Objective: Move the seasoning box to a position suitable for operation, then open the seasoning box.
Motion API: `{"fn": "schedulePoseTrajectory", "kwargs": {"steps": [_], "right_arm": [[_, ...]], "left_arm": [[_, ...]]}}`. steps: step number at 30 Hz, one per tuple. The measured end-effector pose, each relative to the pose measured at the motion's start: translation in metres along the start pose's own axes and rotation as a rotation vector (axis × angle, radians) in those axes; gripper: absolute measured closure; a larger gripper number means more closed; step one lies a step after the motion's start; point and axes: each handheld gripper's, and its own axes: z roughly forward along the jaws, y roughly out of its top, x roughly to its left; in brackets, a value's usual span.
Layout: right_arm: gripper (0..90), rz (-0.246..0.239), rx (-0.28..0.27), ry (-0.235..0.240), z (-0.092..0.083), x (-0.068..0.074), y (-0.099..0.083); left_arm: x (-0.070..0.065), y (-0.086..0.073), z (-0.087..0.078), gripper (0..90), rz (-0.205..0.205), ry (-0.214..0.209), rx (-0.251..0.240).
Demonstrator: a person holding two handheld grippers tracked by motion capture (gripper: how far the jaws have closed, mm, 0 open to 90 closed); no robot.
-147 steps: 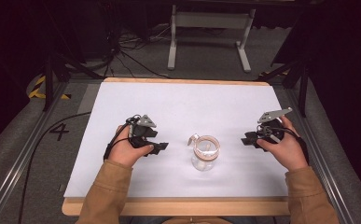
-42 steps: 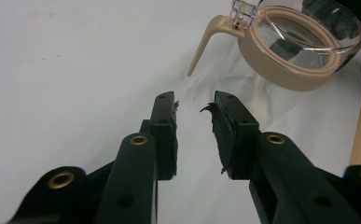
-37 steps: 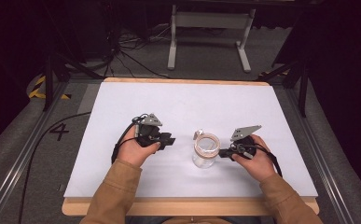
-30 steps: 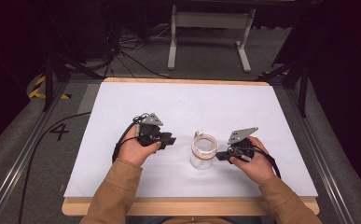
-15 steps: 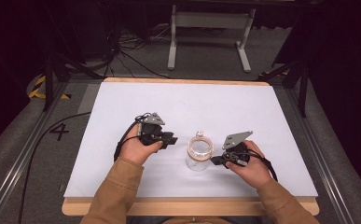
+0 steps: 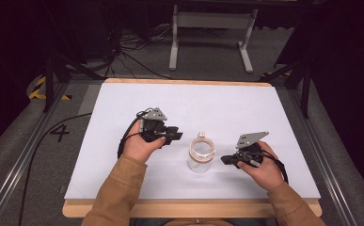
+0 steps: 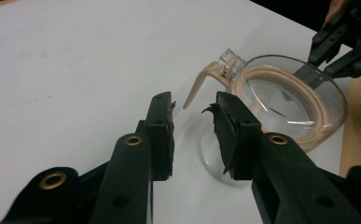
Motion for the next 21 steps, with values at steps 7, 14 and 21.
{"fn": "schedulePoseTrajectory", "kwargs": {"steps": [7,14,21], "right_arm": [[90.0,0.017,-0.009,-0.022,-0.009,0.0,-0.007],[90.0,0.028,-0.025,-0.035,-0.015,0.002,-0.013],[90.0,0.046,-0.029,-0.054,-0.023,0.004,-0.021]], "left_arm": [[-0.002,0.011,0.005,73.2,-0.004,-0.051,-0.088],[-0.005,0.018,0.023,76.0,0.025,-0.071,-0.088],[-0.007,0.023,0.044,78.2,0.044,-0.116,-0.077]]}}
